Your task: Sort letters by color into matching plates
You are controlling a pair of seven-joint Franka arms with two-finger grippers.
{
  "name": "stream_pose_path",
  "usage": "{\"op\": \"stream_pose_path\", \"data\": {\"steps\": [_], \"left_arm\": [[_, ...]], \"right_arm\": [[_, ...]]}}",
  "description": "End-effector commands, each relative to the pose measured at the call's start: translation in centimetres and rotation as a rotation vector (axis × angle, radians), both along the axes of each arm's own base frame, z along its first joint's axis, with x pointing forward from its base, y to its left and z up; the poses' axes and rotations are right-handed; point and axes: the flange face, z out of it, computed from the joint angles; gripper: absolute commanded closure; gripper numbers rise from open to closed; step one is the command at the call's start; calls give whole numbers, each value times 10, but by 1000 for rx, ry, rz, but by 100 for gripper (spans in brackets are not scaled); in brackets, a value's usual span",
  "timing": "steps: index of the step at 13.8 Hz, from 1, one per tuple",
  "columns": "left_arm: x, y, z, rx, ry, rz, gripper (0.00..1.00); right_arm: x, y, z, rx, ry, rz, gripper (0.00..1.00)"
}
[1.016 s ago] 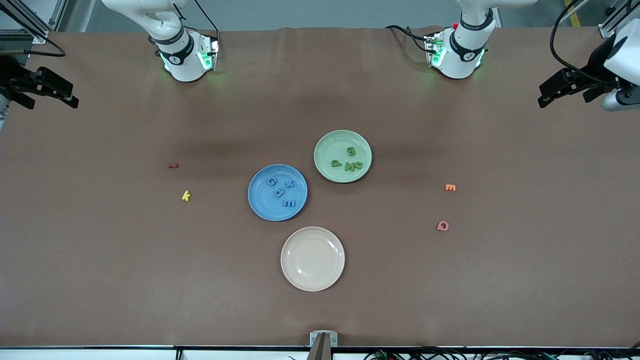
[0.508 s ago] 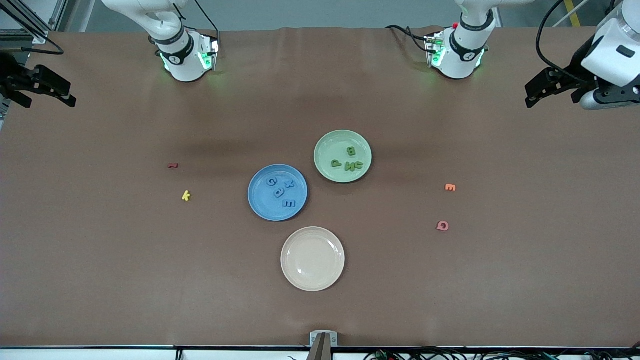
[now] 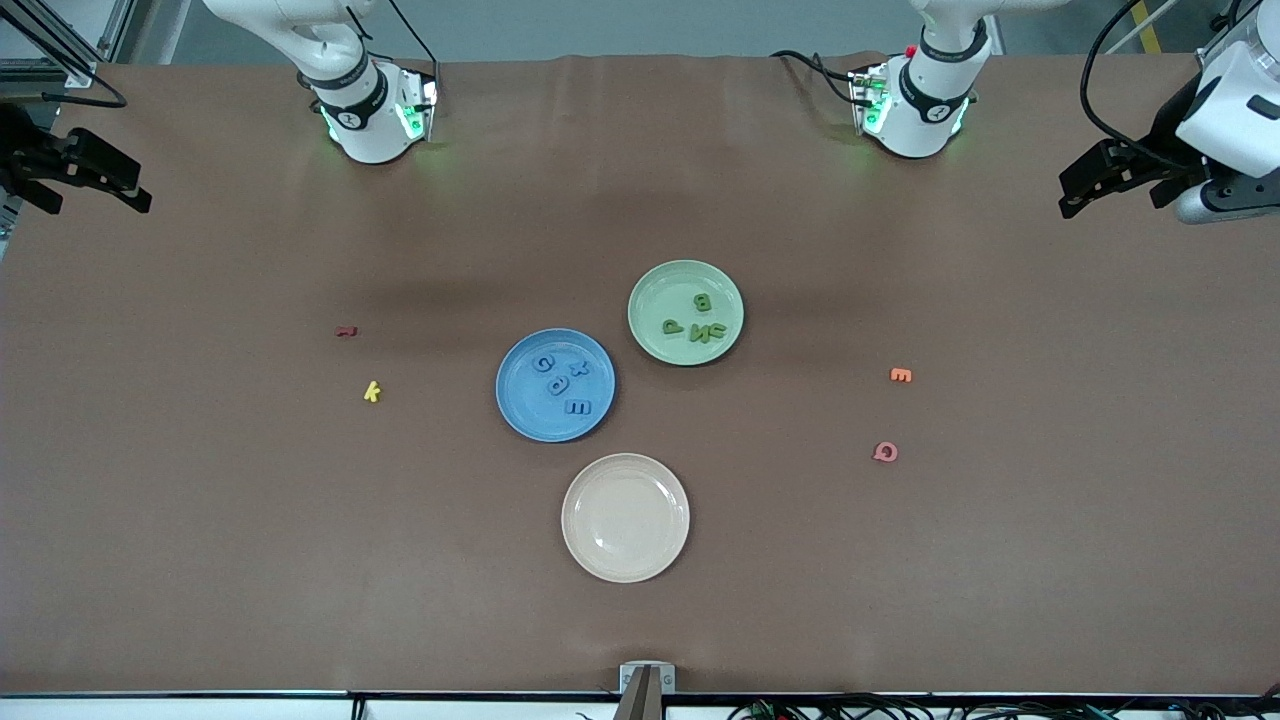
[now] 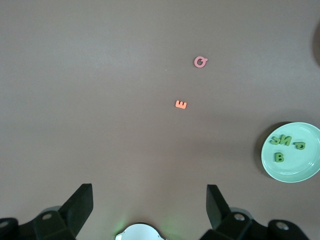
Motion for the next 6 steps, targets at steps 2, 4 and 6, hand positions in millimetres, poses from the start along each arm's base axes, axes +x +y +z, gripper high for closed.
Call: {"op": "stream_pose_path", "data": {"steps": [2, 4, 6], "left_arm": [[-1, 3, 12, -1, -33, -6, 0], [5, 4, 13, -4, -31, -6, 0], [11, 4, 8, -6, -20, -6, 0]], "right_arm": [[-6, 9, 7, -14, -24, 20, 0], [-6, 5, 7, -13, -26, 13, 0], [-6, 4, 6, -13, -23, 10, 0]]}}
